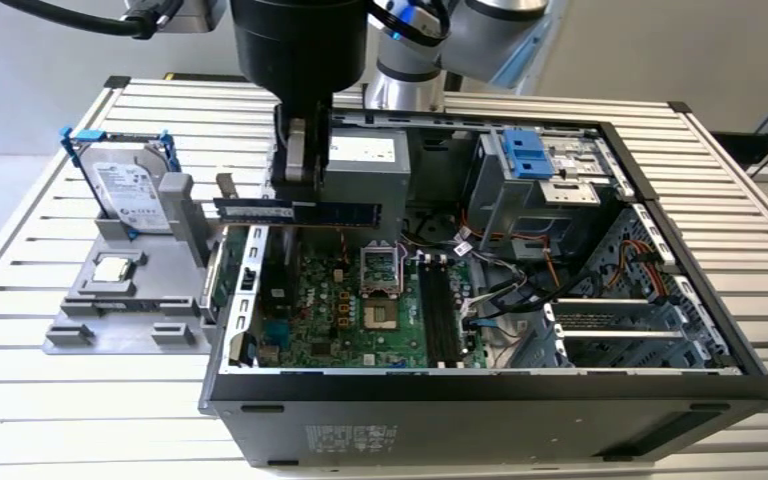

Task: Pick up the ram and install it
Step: 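Pick up the ram and move it above insertion slot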

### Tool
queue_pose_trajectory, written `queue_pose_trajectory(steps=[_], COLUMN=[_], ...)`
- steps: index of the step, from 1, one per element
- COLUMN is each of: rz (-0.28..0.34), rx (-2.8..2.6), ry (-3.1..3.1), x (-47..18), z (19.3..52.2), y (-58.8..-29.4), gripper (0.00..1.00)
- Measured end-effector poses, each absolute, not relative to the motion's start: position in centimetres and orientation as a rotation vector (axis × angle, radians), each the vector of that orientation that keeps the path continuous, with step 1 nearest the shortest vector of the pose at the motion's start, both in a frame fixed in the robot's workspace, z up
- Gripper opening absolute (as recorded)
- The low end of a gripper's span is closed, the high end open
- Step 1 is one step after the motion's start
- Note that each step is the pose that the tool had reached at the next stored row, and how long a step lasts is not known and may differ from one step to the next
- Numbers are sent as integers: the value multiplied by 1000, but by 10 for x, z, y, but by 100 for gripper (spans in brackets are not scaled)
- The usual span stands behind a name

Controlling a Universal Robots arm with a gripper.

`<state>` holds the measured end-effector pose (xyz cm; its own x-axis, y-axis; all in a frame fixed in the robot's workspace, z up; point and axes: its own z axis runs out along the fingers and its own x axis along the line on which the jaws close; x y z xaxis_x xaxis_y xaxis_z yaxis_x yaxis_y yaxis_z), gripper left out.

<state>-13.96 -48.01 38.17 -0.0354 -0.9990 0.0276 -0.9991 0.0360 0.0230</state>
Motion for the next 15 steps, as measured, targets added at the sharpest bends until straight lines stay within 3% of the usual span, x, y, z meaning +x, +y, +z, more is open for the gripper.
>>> queue_pose_trajectory(steps=[15], rz=[3], rx=[2098], ry=[-2290], x=[-124], z=[382], y=[-478], gripper=[0])
